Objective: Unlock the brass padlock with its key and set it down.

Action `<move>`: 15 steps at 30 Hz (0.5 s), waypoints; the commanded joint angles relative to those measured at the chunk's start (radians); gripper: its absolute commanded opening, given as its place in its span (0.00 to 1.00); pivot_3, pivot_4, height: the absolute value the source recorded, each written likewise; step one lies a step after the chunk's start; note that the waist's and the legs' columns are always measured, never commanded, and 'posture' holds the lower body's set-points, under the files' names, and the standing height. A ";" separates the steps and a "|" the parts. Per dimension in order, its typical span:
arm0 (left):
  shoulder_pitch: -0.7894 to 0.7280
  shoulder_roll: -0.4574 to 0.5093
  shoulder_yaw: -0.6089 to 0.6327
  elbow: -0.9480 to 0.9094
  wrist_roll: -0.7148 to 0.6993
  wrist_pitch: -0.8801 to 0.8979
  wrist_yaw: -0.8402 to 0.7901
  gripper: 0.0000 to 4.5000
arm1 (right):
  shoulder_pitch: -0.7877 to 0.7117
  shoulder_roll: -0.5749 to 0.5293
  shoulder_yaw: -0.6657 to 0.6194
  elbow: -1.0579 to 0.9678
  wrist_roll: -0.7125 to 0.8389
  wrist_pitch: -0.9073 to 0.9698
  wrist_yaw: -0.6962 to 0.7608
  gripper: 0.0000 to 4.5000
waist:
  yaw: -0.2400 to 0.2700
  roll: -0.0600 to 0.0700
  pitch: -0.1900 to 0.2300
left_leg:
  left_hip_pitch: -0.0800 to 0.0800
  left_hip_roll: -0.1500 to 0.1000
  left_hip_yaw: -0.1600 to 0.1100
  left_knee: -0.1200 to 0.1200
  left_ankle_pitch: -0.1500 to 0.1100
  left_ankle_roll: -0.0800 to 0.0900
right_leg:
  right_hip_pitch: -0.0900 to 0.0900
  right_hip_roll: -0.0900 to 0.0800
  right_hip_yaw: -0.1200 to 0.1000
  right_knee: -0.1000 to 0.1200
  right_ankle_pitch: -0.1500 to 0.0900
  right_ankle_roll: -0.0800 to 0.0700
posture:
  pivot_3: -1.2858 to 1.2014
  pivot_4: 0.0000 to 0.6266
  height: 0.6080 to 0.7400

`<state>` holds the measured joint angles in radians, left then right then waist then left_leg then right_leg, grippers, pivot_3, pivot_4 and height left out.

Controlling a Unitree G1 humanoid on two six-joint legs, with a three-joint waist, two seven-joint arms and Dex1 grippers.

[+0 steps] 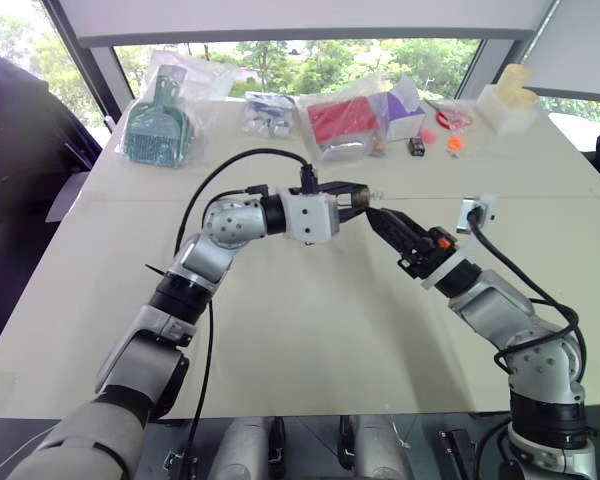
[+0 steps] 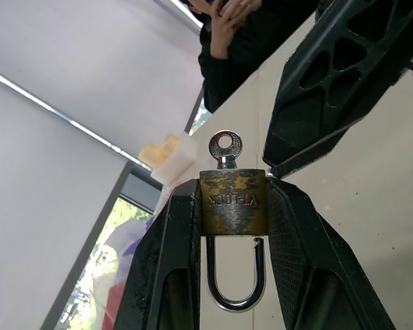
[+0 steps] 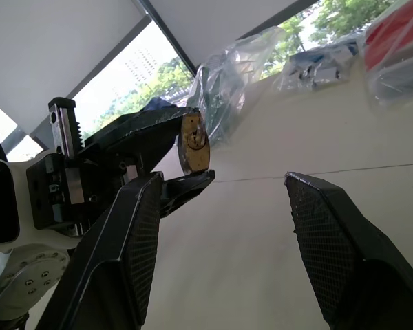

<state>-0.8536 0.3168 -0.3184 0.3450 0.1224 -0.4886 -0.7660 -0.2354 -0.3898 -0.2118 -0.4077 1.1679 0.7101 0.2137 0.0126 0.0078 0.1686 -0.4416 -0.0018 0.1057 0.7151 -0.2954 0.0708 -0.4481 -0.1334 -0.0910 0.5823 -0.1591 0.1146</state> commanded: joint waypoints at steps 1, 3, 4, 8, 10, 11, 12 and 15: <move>-0.002 -0.002 0.012 -0.049 -0.017 -0.016 0.001 0.17 | -0.021 0.015 -0.003 -0.027 0.033 -0.002 0.013 0.64 | 0.000 0.000 0.000 | 0.000 0.000 0.000 0.000 0.000 0.000 | 0.000 0.000 0.000 0.000 0.000 0.000 | 0.52 0.24 0.96; 0.007 -0.004 0.006 -0.065 -0.021 -0.017 -0.006 0.17 | -0.028 0.024 0.002 -0.024 0.028 0.000 0.012 0.64 | 0.000 0.000 0.000 | 0.000 0.000 0.000 0.000 0.000 0.000 | 0.000 0.000 0.000 0.000 0.000 0.000 | 0.52 0.24 0.96; 0.011 -0.004 0.004 -0.073 -0.023 -0.016 -0.009 0.17 | -0.032 0.027 0.004 -0.021 0.027 0.000 0.012 0.64 | 0.000 0.000 0.000 | 0.000 0.000 0.000 0.000 0.000 0.000 | 0.000 0.000 0.000 0.000 0.000 0.000 | 0.52 0.24 0.96; 0.029 -0.006 0.000 -0.101 -0.027 -0.012 -0.020 0.17 | -0.044 0.040 0.010 -0.011 0.023 -0.003 0.012 0.64 | 0.000 0.000 0.000 | 0.000 0.000 0.000 0.000 0.000 0.000 | 0.000 0.000 0.000 0.000 0.000 0.000 | 0.52 0.24 0.96; 0.034 -0.006 -0.001 -0.112 -0.029 -0.007 -0.023 0.17 | -0.048 0.045 0.011 -0.007 0.024 -0.002 0.011 0.64 | -0.001 0.000 0.000 | 0.000 0.000 0.000 0.000 0.000 0.000 | 0.000 0.000 0.000 0.000 0.000 0.000 | 0.52 0.24 0.96; 0.036 -0.006 -0.001 -0.115 -0.029 -0.005 -0.024 0.17 | -0.049 0.047 0.011 -0.006 0.025 -0.001 0.011 0.64 | 0.000 0.000 0.000 | 0.000 0.000 0.000 0.000 0.000 0.000 | 0.000 0.000 0.000 0.000 0.000 0.000 | 0.52 0.24 0.96; 0.036 -0.007 -0.001 -0.117 -0.029 -0.003 -0.024 0.17 | -0.050 0.050 0.012 -0.004 0.025 -0.001 0.009 0.59 | 0.000 0.000 0.000 | 0.000 0.000 0.000 0.000 0.000 0.000 | 0.000 0.000 0.000 0.000 0.000 0.000 | 0.52 0.24 0.96; 0.035 -0.007 0.001 -0.115 -0.027 0.000 -0.021 0.17 | -0.048 0.055 0.014 -0.001 0.025 0.002 0.008 0.35 | -0.001 0.000 0.000 | 0.000 0.000 0.000 0.000 0.000 0.000 | 0.000 0.000 0.000 0.000 0.000 0.000 | 0.52 0.24 0.96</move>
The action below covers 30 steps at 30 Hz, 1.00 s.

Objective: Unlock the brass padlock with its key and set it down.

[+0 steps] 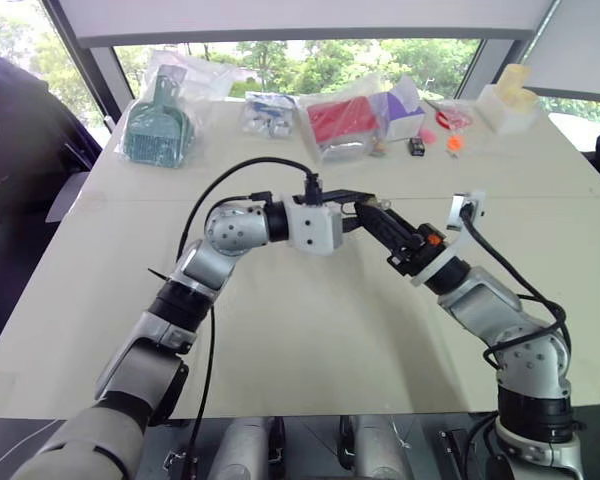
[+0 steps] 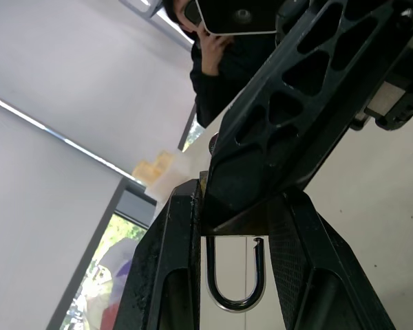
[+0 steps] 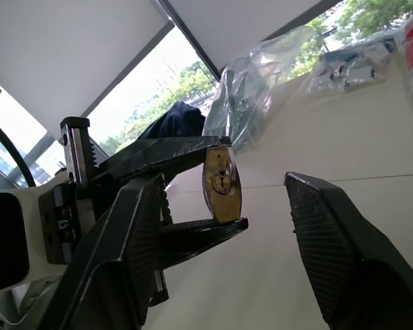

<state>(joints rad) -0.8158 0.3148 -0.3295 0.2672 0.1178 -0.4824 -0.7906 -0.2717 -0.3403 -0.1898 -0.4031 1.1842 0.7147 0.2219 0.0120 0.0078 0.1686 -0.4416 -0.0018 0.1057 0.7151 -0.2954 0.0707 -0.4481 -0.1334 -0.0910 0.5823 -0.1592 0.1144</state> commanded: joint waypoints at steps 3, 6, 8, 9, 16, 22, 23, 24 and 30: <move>-0.005 -0.005 0.013 -0.035 -0.020 -0.007 0.006 0.17 | -0.008 0.009 -0.005 -0.005 0.010 0.000 0.000 0.05 | 0.001 0.000 0.000 | 0.000 0.000 0.000 0.000 0.000 0.000 | 0.000 0.000 0.000 0.000 0.000 0.000 | 0.52 0.24 0.96; -0.005 -0.004 0.011 -0.034 -0.021 -0.007 0.003 0.17 | -0.008 0.010 -0.002 -0.005 0.010 0.004 0.001 0.02 | 0.000 0.000 0.000 | 0.000 0.000 0.000 0.000 0.000 0.000 | 0.000 0.000 0.000 0.000 0.000 0.000 | 0.52 0.24 0.96; -0.002 0.002 0.007 -0.036 -0.023 0.009 -0.010 0.17 | -0.008 0.006 0.002 -0.007 0.005 0.005 0.008 0.02 | 0.000 0.000 0.000 | 0.000 0.000 0.000 0.000 0.000 0.000 | 0.000 0.000 0.000 0.000 0.000 0.000 | 0.52 0.24 0.96; -0.001 0.006 0.006 -0.036 -0.023 0.017 -0.015 0.17 | -0.007 0.004 0.005 -0.009 0.003 0.006 0.012 0.02 | 0.000 0.000 0.000 | 0.000 0.000 0.000 0.000 0.000 0.000 | 0.000 0.000 0.000 0.000 0.000 0.000 | 0.52 0.24 0.96; -0.023 0.028 0.030 -0.013 -0.108 0.172 -0.101 0.69 | -0.003 -0.004 0.017 -0.016 -0.019 0.020 0.012 0.02 | 0.000 0.000 0.000 | 0.000 0.000 0.000 0.000 0.000 0.000 | 0.000 0.000 0.000 0.000 0.000 0.000 | 0.52 0.24 0.96; -0.052 0.094 0.073 0.001 -0.249 0.472 -0.261 0.89 | 0.000 -0.003 0.012 -0.012 -0.044 0.017 0.005 0.02 | -0.005 0.000 0.000 | 0.000 0.000 0.000 0.000 0.000 0.000 | 0.000 0.001 0.000 0.001 0.000 0.000 | 0.52 0.24 0.96; -0.060 0.096 0.082 0.006 -0.259 0.493 -0.268 0.89 | 0.000 -0.003 0.011 -0.011 -0.046 0.017 0.005 0.02 | -0.005 0.000 0.000 | 0.000 0.000 0.000 0.000 0.000 0.000 | 0.000 0.001 0.000 0.001 0.000 0.000 | 0.52 0.24 0.96; -0.067 0.100 0.090 0.009 -0.275 0.517 -0.289 0.89 | -0.001 -0.002 0.011 -0.011 -0.048 0.017 0.005 0.02 | -0.004 0.000 0.000 | 0.000 0.000 0.000 0.000 0.000 0.000 | 0.000 0.001 0.000 0.001 0.000 0.000 | 0.52 0.24 0.96; -0.092 0.076 0.113 0.023 -0.300 0.571 -0.309 0.89 | -0.008 0.009 0.019 -0.008 -0.060 0.017 0.008 0.02 | 0.000 0.000 0.000 | 0.000 0.000 0.000 0.000 0.003 -0.005 | 0.001 0.001 0.000 0.000 0.000 0.000 | 0.52 0.24 0.96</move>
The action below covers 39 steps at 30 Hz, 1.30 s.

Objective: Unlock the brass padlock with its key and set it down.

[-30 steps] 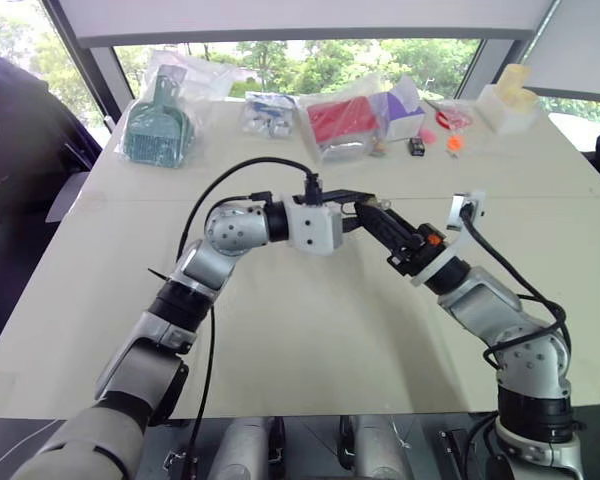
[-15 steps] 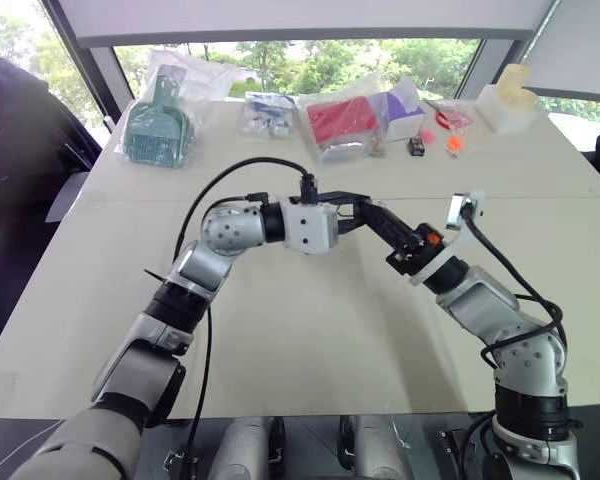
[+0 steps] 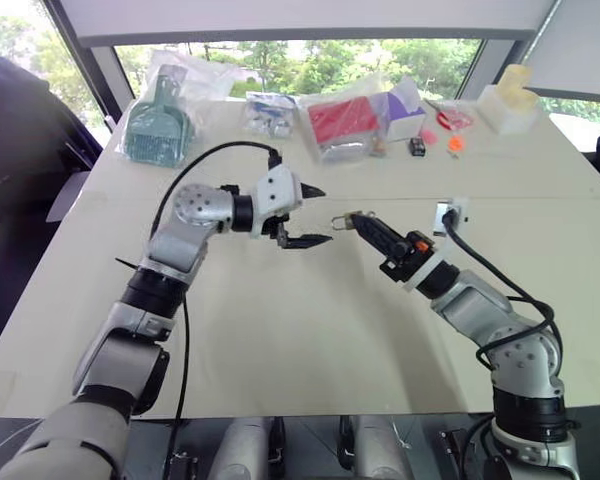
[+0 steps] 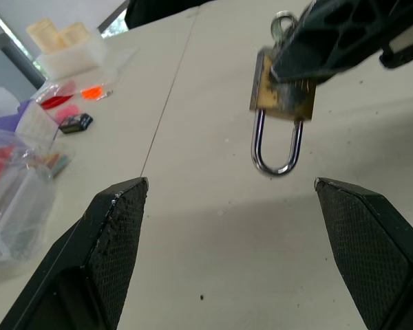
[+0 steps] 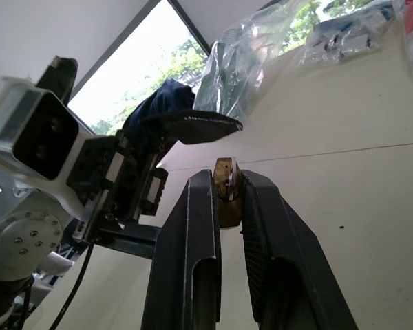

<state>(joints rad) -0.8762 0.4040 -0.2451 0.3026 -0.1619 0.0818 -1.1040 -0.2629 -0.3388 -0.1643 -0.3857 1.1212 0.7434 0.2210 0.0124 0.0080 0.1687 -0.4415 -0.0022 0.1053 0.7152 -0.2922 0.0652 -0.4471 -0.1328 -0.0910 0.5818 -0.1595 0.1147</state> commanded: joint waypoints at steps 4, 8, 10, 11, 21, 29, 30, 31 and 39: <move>-0.038 -0.025 0.024 0.000 0.003 -0.013 0.015 0.89 | -0.019 0.011 -0.007 -0.026 0.002 -0.011 0.009 0.02 | -0.003 0.000 0.000 | 0.000 0.000 0.000 0.000 0.000 0.000 | 0.000 0.000 0.000 0.000 0.000 0.000 | 0.52 0.24 0.96; -0.039 -0.035 0.010 0.028 0.050 -0.057 0.053 0.89 | -0.016 0.014 -0.008 -0.032 0.009 -0.007 0.007 0.02 | -0.001 0.000 0.000 | 0.000 0.000 0.000 0.000 0.000 0.000 | 0.000 0.000 0.000 0.000 0.000 0.000 | 0.52 0.24 0.96; -0.043 -0.045 0.013 0.040 0.057 -0.064 0.066 0.89 | -0.013 0.015 -0.007 -0.038 0.015 -0.004 0.006 0.02 | 0.000 0.000 0.000 | 0.000 0.000 0.000 0.000 0.000 0.000 | 0.000 0.000 0.000 0.000 0.000 0.000 | 0.52 0.24 0.96; -0.047 -0.051 0.014 0.051 0.066 -0.071 0.078 0.89 | -0.010 0.015 -0.007 -0.043 0.021 -0.001 0.006 0.02 | 0.000 0.000 0.000 | 0.000 0.000 0.000 0.000 0.000 0.000 | 0.000 0.000 0.000 0.000 0.000 0.000 | 0.52 0.24 0.96; -0.081 -0.100 0.032 0.109 0.099 -0.119 0.157 0.89 | 0.001 0.018 0.003 -0.057 0.038 0.014 0.003 0.02 | -0.001 0.000 0.000 | 0.000 0.000 0.000 0.000 -0.001 0.002 | 0.000 0.000 0.000 0.000 0.000 0.000 | 0.52 0.24 0.96; -0.067 -0.098 0.029 0.129 0.153 -0.187 0.214 0.89 | 0.006 0.025 0.004 -0.057 0.045 0.014 -0.010 0.02 | 0.000 0.000 0.000 | 0.000 0.000 0.000 0.000 -0.003 0.005 | 0.000 0.000 0.000 0.000 0.000 0.000 | 0.52 0.24 0.96; -0.066 -0.100 0.029 0.132 0.156 -0.194 0.219 0.89 | 0.006 0.025 0.005 -0.056 0.045 0.014 -0.011 0.02 | -0.001 0.000 0.000 | 0.000 0.000 0.000 0.000 -0.003 0.005 | 0.000 0.000 0.000 0.000 0.000 0.000 | 0.52 0.24 0.96; -0.064 -0.102 0.030 0.134 0.159 -0.199 0.227 0.89 | 0.006 0.026 0.007 -0.056 0.045 0.014 -0.011 0.02 | -0.001 0.000 0.000 | 0.000 0.000 0.000 0.000 -0.003 0.005 | 0.000 0.000 0.000 0.000 0.000 0.000 | 0.52 0.24 0.96; -0.063 -0.109 0.022 0.157 0.200 -0.281 0.293 0.89 | 0.004 0.031 0.009 -0.052 0.052 0.015 -0.015 0.02 | 0.000 0.000 0.000 | 0.000 0.000 0.000 0.000 -0.003 0.005 | 0.000 0.000 0.000 0.000 0.000 0.000 | 0.52 0.24 0.96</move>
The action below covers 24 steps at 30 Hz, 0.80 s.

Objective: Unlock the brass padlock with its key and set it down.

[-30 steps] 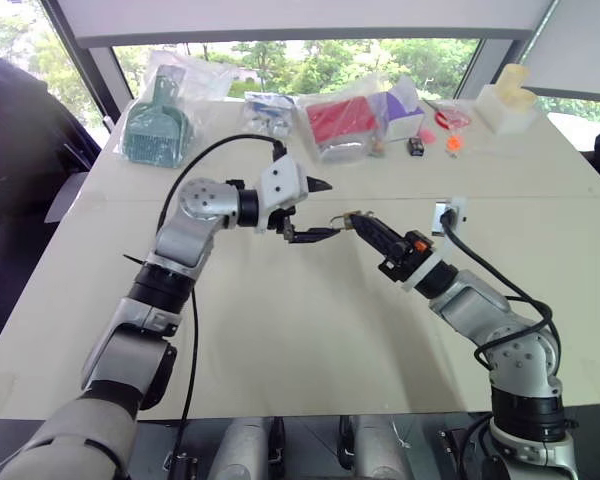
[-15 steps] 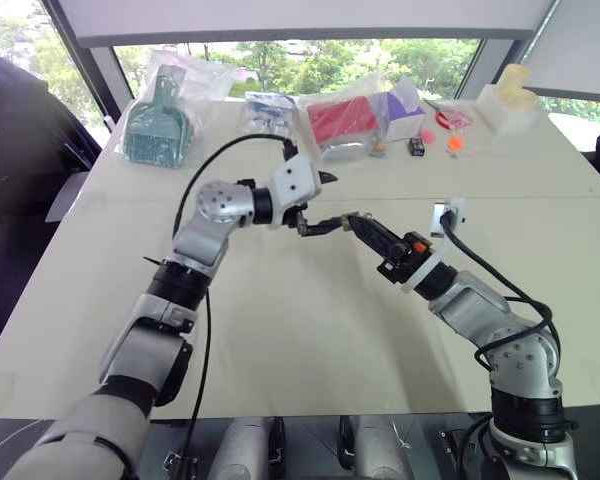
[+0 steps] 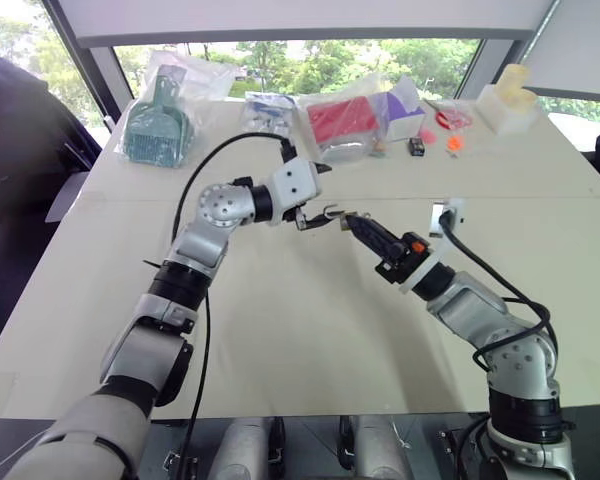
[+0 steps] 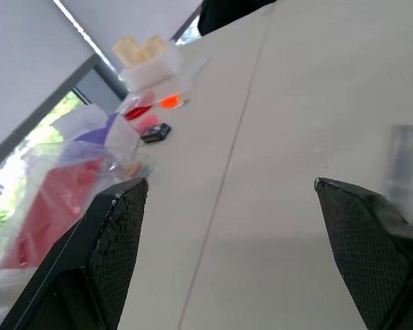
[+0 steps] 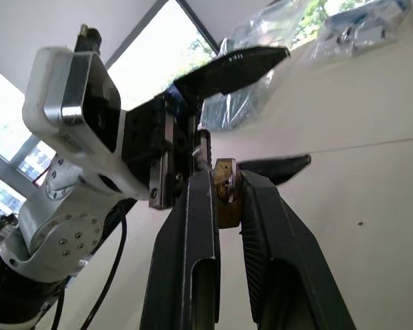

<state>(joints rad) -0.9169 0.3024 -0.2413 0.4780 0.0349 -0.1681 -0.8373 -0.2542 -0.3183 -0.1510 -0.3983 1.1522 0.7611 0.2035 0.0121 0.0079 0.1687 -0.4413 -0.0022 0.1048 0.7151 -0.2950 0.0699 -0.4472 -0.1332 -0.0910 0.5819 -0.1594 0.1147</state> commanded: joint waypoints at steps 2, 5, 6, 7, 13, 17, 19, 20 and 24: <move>-0.019 -0.010 0.015 -0.021 -0.002 -0.028 0.023 0.89 | -0.004 0.011 -0.004 -0.039 0.023 -0.002 0.001 0.02 | 0.000 0.000 0.000 | 0.000 0.000 0.000 0.000 0.000 0.000 | 0.000 0.000 0.000 0.000 0.000 0.000 | 0.52 0.24 0.96; -0.009 -0.006 0.009 -0.026 -0.001 -0.023 0.014 0.89 | -0.004 0.014 -0.005 -0.039 0.023 0.000 -0.001 0.02 | -0.001 0.000 0.000 | 0.000 0.000 0.000 0.000 0.000 0.000 | 0.000 0.000 0.000 0.000 0.000 0.000 | 0.52 0.24 0.96; -0.005 0.000 0.007 -0.020 0.003 -0.016 0.010 0.89 | -0.004 0.015 -0.007 -0.038 0.024 -0.001 -0.004 0.02 | -0.001 0.000 0.000 | 0.000 0.000 0.000 0.000 0.000 0.000 | 0.000 0.000 0.000 0.000 0.000 0.000 | 0.52 0.24 0.96; -0.002 0.005 0.005 -0.016 0.007 -0.011 0.007 0.89 | -0.004 0.017 -0.008 -0.037 0.025 -0.002 -0.006 0.02 | -0.001 0.000 0.000 | 0.000 0.000 0.000 0.000 0.000 0.000 | 0.000 0.000 0.000 0.000 0.000 0.000 | 0.52 0.24 0.96; 0.016 0.073 0.024 0.036 0.002 0.119 -0.035 0.89 | 0.014 0.010 -0.021 -0.001 0.019 0.027 -0.063 0.02 | -0.002 0.000 0.000 | 0.000 0.000 0.000 0.000 0.000 0.000 | 0.000 0.000 0.000 0.000 0.000 0.000 | 0.52 0.24 0.96; 0.064 0.136 0.056 -0.039 -0.071 0.260 -0.133 0.89 | 0.038 -0.004 -0.011 0.056 0.001 0.091 -0.121 0.02 | -0.004 0.000 0.000 | 0.000 0.000 0.000 0.000 0.000 -0.001 | 0.000 0.000 0.000 0.001 0.000 0.000 | 0.52 0.24 0.96; 0.126 0.180 0.067 -0.166 -0.149 0.374 -0.227 0.89 | 0.039 0.016 -0.025 0.108 0.022 0.121 -0.170 0.02 | -0.006 0.000 0.000 | 0.000 0.000 0.000 0.000 0.003 -0.005 | -0.001 0.000 0.000 0.000 0.000 0.000 | 0.52 0.24 0.96; 0.161 0.204 0.070 -0.237 -0.187 0.439 -0.264 0.89 | 0.038 0.028 -0.034 0.133 0.028 0.128 -0.190 0.02 | -0.008 0.000 0.000 | 0.000 0.000 0.000 0.000 0.003 -0.005 | -0.001 0.000 0.000 0.000 0.000 0.000 | 0.52 0.24 0.96; 0.276 0.263 0.073 -0.443 -0.250 0.575 -0.298 0.89 | 0.013 0.070 -0.076 0.208 0.047 0.141 -0.253 0.02 | -0.010 0.001 0.000 | -0.001 0.001 0.000 -0.001 0.003 -0.006 | -0.001 0.000 0.000 0.000 -0.001 -0.001 | 0.52 0.24 0.96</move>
<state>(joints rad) -0.6536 0.5544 -0.1889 0.1256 -0.1805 0.3697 -1.1290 -0.2168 -0.2555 -0.1896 -0.1923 1.1653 0.9027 -0.0251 0.0016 0.0085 0.1689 -0.4418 -0.0016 0.1051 0.7145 -0.2915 0.0633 -0.4486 -0.1335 -0.0908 0.5826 -0.1606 0.1126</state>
